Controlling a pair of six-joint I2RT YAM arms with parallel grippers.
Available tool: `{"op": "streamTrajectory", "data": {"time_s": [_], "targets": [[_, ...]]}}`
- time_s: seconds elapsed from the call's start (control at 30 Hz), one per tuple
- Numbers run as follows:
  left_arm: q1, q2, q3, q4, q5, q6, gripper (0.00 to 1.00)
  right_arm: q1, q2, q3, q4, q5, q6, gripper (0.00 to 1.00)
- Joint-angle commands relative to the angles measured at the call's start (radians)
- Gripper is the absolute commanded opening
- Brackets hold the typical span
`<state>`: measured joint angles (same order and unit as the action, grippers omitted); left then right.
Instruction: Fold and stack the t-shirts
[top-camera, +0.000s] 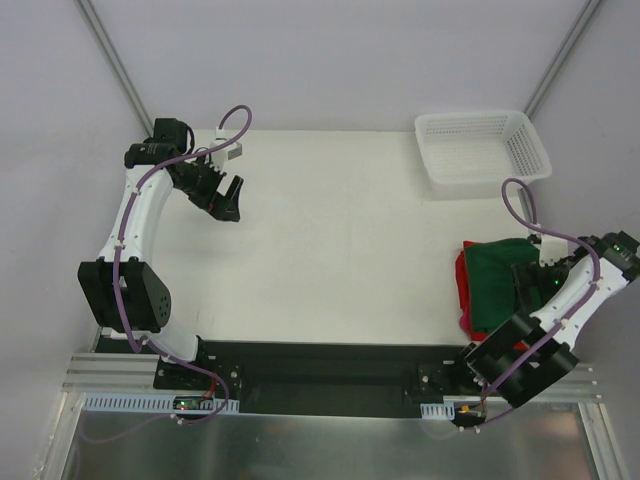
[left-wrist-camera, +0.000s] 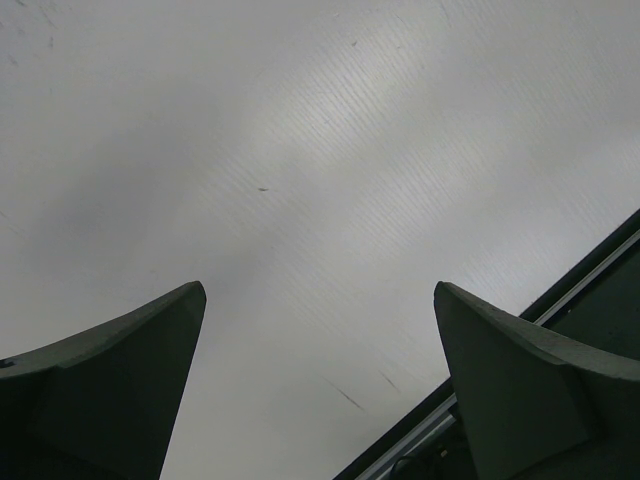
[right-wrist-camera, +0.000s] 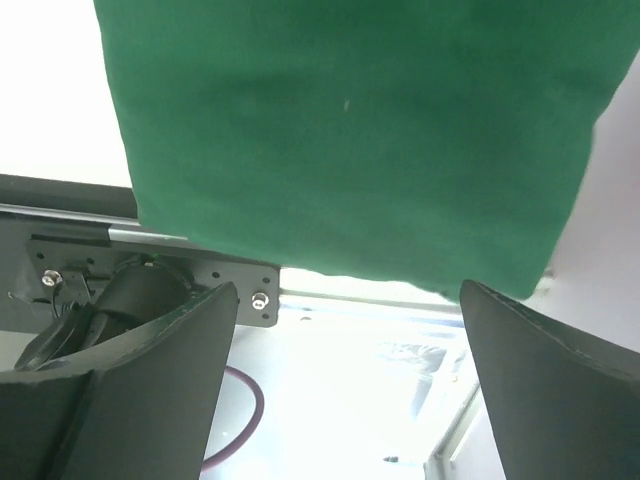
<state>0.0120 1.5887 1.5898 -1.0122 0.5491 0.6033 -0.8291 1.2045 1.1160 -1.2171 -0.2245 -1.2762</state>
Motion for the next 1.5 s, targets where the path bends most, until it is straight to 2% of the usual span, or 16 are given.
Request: {"op": "streamTrajectory", "data": {"time_s": [0.0,0.27,0.63,1.1,1.47], "targets": [[-0.009,-0.039,0.016,-0.011,0.051,0.012,0.99,-0.067,-0.052,-0.057,-0.05,-0.007,-0.066,0.96],[-0.009,-0.035,0.032,-0.012,0.051,0.01,0.99,-0.137,-0.08,-0.179,0.065,-0.01,-0.068,0.96],[-0.009,-0.053,0.012,-0.011,0.045,0.013,0.99,-0.192,-0.094,-0.087,0.053,-0.006,-0.057,0.96],[-0.009,-0.059,-0.005,-0.011,0.052,0.012,0.99,-0.199,-0.054,-0.225,0.247,-0.001,0.06,0.96],[-0.009,-0.055,0.006,-0.012,0.051,0.009,0.99,-0.199,-0.034,-0.297,0.31,0.017,0.077,0.96]]}}
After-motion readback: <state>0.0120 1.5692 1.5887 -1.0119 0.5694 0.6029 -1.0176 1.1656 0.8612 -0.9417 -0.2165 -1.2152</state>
